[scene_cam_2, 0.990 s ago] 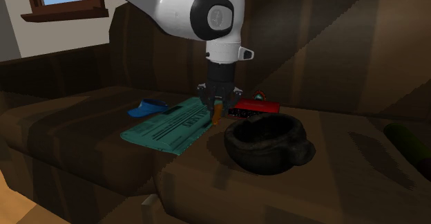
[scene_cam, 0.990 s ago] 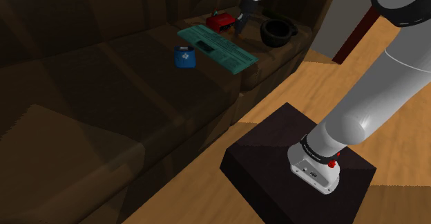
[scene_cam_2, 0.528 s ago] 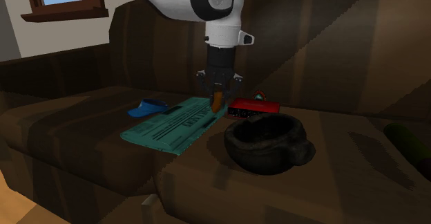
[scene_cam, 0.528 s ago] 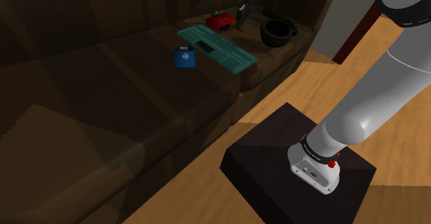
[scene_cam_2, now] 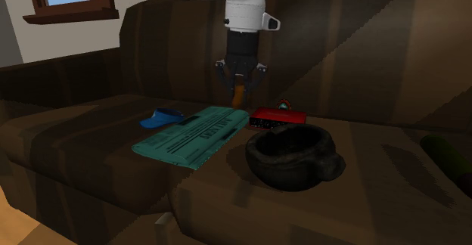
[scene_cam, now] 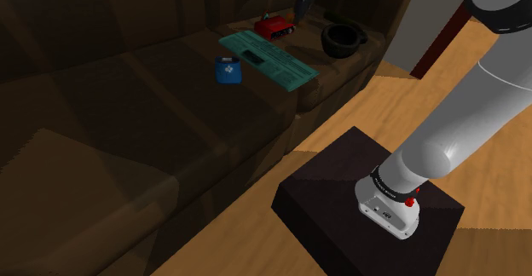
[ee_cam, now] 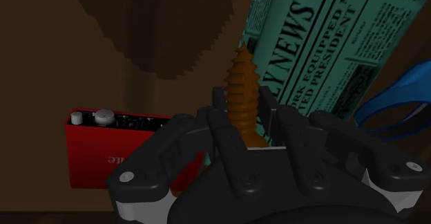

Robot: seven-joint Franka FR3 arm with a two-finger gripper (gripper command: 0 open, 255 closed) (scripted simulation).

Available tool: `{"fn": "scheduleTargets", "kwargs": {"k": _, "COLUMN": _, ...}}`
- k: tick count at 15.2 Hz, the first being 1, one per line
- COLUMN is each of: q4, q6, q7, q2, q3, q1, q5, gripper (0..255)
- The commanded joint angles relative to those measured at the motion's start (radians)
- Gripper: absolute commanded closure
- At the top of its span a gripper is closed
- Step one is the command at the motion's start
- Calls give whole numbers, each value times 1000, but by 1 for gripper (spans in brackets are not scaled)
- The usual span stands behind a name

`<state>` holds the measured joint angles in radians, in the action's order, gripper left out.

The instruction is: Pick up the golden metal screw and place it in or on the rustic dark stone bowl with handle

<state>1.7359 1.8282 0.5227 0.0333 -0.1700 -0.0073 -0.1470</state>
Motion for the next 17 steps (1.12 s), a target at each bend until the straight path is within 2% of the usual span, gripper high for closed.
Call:
{"fn": "scheduleTargets", "kwargs": {"k": 1, "q4": -26, "q6": -26, "q7": -4, "q2": 1, "q3": 0, "q1": 0, "q5": 1, "gripper": 255}}
{"fn": "scheduleTargets", "kwargs": {"k": 11, "q4": -185, "q6": -165, "q7": -18, "q2": 20, "q3": -3, "q1": -3, "q5": 0, "gripper": 255}}
{"fn": "scheduleTargets", "kwargs": {"k": 17, "q4": -102, "q6": -167, "q7": 84, "q2": -52, "q3": -52, "q1": -55, "q5": 8, "gripper": 255}}
